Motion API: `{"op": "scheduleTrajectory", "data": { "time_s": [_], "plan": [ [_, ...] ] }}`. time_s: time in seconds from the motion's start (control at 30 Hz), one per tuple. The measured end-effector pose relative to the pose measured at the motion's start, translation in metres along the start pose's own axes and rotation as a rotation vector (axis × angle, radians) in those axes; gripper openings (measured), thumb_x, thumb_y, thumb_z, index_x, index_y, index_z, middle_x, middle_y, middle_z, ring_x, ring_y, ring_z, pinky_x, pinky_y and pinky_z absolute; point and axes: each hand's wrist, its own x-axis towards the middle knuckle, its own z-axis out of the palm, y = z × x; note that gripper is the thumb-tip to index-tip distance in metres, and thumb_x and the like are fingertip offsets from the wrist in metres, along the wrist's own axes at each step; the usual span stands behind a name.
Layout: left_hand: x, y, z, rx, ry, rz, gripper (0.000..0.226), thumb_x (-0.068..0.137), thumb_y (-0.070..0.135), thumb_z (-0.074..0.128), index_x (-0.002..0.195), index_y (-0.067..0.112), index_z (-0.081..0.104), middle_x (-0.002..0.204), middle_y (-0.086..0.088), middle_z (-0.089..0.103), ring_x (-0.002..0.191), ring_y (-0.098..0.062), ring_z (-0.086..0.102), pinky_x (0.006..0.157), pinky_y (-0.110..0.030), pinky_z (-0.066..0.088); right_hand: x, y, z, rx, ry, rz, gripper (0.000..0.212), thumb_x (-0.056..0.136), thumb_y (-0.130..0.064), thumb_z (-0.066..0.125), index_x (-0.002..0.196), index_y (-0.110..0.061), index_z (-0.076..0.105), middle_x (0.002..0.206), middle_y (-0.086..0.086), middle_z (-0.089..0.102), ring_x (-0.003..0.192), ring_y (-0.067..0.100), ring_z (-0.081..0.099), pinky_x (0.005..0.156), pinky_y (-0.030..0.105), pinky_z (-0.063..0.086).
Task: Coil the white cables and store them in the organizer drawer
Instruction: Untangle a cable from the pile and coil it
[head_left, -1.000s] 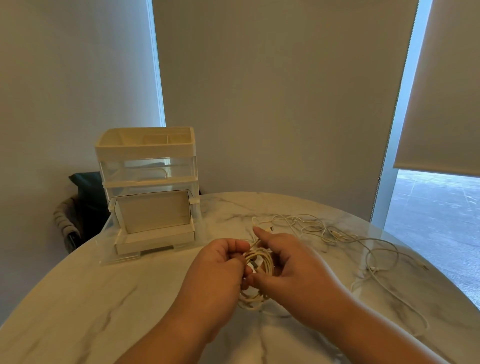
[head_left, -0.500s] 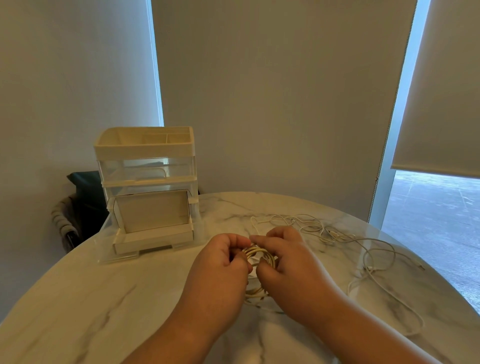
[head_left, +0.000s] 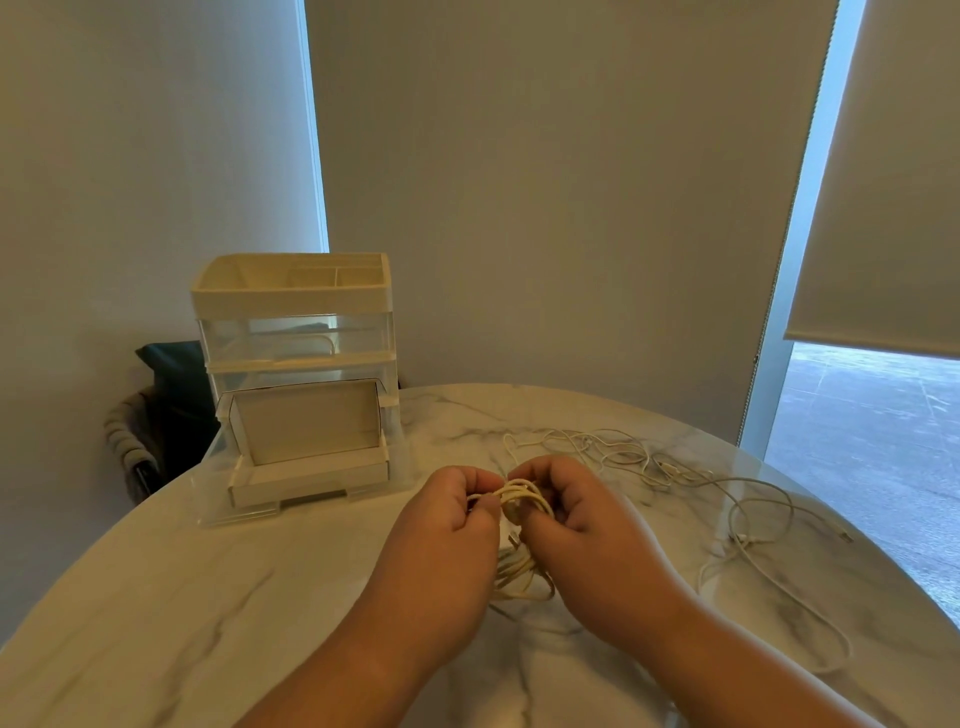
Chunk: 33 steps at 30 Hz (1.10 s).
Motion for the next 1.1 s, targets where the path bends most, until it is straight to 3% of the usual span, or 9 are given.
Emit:
{"op": "scheduleTrajectory", "data": {
  "time_s": [0.1,0.23,0.4,0.5,0.6,0.7,0.77,0.9,1.1],
  "plan": [
    [-0.001,0.003,-0.001,0.025,-0.017,0.061,0.006,0.094,0.029,0.065,0.099,0.031,0.062,0.084,0.012,0.070,0.068,0.008,0.062,0.052,-0.008,0.043,0.000,0.001,-0.001,0.210,-0.034,0.066,0.020,0.091,-0.002,0.061,0.100,-0.020,0.064,0.086,0.018,0.069,0.070,0.021,0.056,0.065,0.037,0.046],
    [0.001,0.002,-0.003,0.057,0.042,0.087,0.004,0.093,0.027,0.065,0.095,0.030,0.062,0.081,0.011,0.069,0.063,0.006,0.060,0.051,-0.009,0.040,0.001,0.006,-0.003,0.381,-0.115,0.107,0.019,0.095,0.000,0.058,0.110,-0.011,0.060,0.079,0.007,0.065,0.072,0.017,0.057,0.067,0.028,0.048],
    [0.008,-0.001,-0.006,-0.242,0.024,-0.067,0.013,0.098,0.011,0.056,0.092,0.017,0.066,0.063,0.003,0.065,0.053,-0.009,0.049,0.053,-0.031,0.042,0.006,0.008,-0.008,0.616,-0.148,0.116,0.028,0.084,-0.016,0.062,0.111,-0.009,0.064,0.090,0.013,0.072,0.081,0.021,0.062,0.074,0.033,0.044],
    [0.008,0.000,-0.005,-0.390,-0.009,-0.153,0.011,0.099,0.007,0.053,0.098,0.009,0.064,0.068,-0.006,0.063,0.054,-0.011,0.048,0.049,-0.027,0.039,0.005,0.008,-0.009,0.603,-0.171,0.094,0.040,0.072,-0.005,0.065,0.112,-0.004,0.062,0.091,0.018,0.071,0.085,0.027,0.064,0.075,0.035,0.049],
    [0.007,0.000,-0.003,-0.402,-0.019,-0.170,0.012,0.100,0.007,0.052,0.101,0.008,0.064,0.066,-0.005,0.063,0.055,-0.012,0.051,0.049,-0.026,0.042,0.002,0.008,-0.001,0.504,-0.092,0.048,0.032,0.078,0.004,0.076,0.105,-0.008,0.067,0.087,0.018,0.070,0.080,0.031,0.062,0.075,0.038,0.051],
    [0.007,0.000,-0.004,-0.384,0.009,-0.161,0.012,0.100,0.010,0.052,0.103,0.011,0.064,0.071,-0.005,0.070,0.062,-0.015,0.059,0.055,-0.029,0.048,0.000,0.006,0.002,0.411,-0.040,-0.004,0.020,0.079,-0.019,0.075,0.098,-0.018,0.073,0.093,0.011,0.077,0.091,0.026,0.073,0.085,0.037,0.058],
    [0.007,0.000,-0.004,-0.362,0.024,-0.147,0.012,0.100,0.012,0.051,0.104,0.016,0.062,0.072,-0.004,0.072,0.065,-0.016,0.060,0.060,-0.032,0.050,-0.001,0.004,0.003,0.343,-0.036,-0.015,0.013,0.087,-0.017,0.071,0.100,-0.018,0.073,0.092,0.007,0.078,0.093,0.022,0.074,0.088,0.036,0.057],
    [0.003,0.001,-0.003,-0.250,0.030,-0.067,0.018,0.102,0.013,0.046,0.104,0.025,0.059,0.069,0.000,0.070,0.064,-0.012,0.060,0.061,-0.029,0.050,-0.002,0.002,0.003,0.252,0.021,-0.009,0.006,0.093,-0.018,0.067,0.091,-0.013,0.070,0.071,-0.007,0.072,0.067,0.001,0.065,0.065,0.014,0.049],
    [0.002,-0.004,-0.004,0.047,-0.049,0.092,0.014,0.101,0.028,0.051,0.105,0.041,0.053,0.079,0.011,0.066,0.063,0.003,0.058,0.062,-0.024,0.049,-0.001,0.001,-0.001,0.153,0.082,0.046,0.022,0.090,-0.032,0.069,0.080,-0.012,0.068,0.061,0.002,0.053,0.056,0.010,0.042,0.051,0.021,0.037]
  ]
}}
